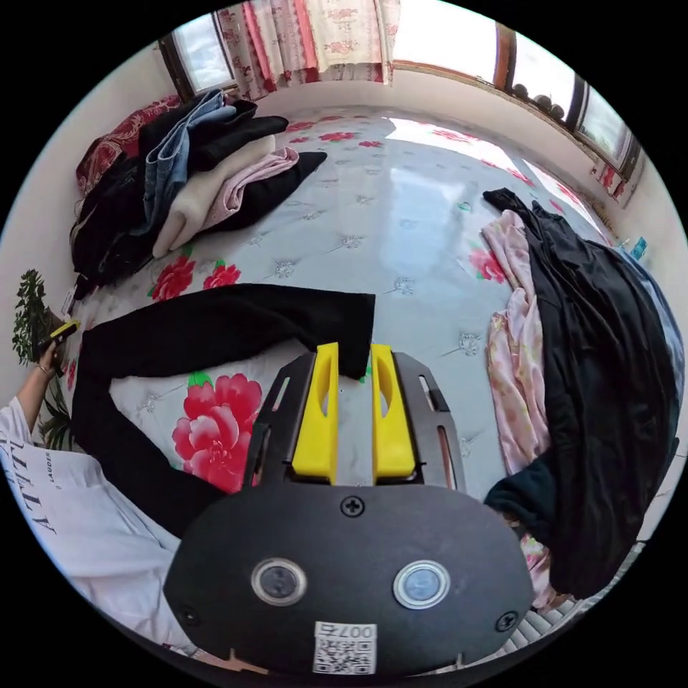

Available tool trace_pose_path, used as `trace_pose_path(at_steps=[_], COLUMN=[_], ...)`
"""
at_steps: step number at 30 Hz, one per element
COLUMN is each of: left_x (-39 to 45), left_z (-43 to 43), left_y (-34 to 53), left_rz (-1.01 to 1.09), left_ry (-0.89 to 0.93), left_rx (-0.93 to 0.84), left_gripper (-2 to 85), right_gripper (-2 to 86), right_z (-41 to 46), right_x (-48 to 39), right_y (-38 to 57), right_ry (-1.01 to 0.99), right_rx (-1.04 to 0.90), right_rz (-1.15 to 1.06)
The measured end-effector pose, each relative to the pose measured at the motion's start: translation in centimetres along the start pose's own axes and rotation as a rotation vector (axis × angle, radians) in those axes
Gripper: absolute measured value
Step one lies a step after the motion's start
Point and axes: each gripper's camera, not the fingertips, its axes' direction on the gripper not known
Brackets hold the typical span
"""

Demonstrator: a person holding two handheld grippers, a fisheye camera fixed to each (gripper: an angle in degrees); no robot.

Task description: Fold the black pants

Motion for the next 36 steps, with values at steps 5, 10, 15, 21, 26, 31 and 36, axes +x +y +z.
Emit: trace_pose_path(at_steps=[5, 10, 15, 21, 26, 31, 36], left_x=[0.8, 0.6, -1.1, -4.3, -4.2, -3.3, -2.6], left_z=[4.9, 6.5, 6.2, -2.2, -10.4, -12.9, -7.5], left_y=[-1.2, -0.1, 0.6, 4.5, 12.1, 23.2, 30.6], left_rz=[0.117, 0.159, 0.061, -0.033, 0.034, 0.038, -0.07], left_ry=[0.005, 0.037, 0.08, 0.177, 0.175, 0.18, 0.21], left_rx=[-0.2, -0.163, -0.178, 0.073, 0.215, 0.132, -0.101], left_gripper=[9.1, 2.2, -0.6, -0.9, -0.8, -0.8, -0.9], right_gripper=[4.1, 1.0, 0.0, -0.2, -0.3, -0.3, -0.2], right_z=[4.5, 9.6, 8.4, -4.3, -11.4, -10.6, -3.0], right_x=[-3.9, -7.7, -8.5, -4.3, -4.0, -3.2, -1.6], right_y=[-7.2, -8.6, -8.3, -4.8, 3.0, 14.2, 23.3], right_ry=[0.043, 0.168, 0.204, -0.058, -0.076, 0.023, 0.031], right_rx=[-0.092, -0.223, -0.198, 0.211, 0.348, 0.225, -0.059], right_rz=[-0.145, -0.324, -0.297, -0.135, -0.224, -0.225, -0.11])
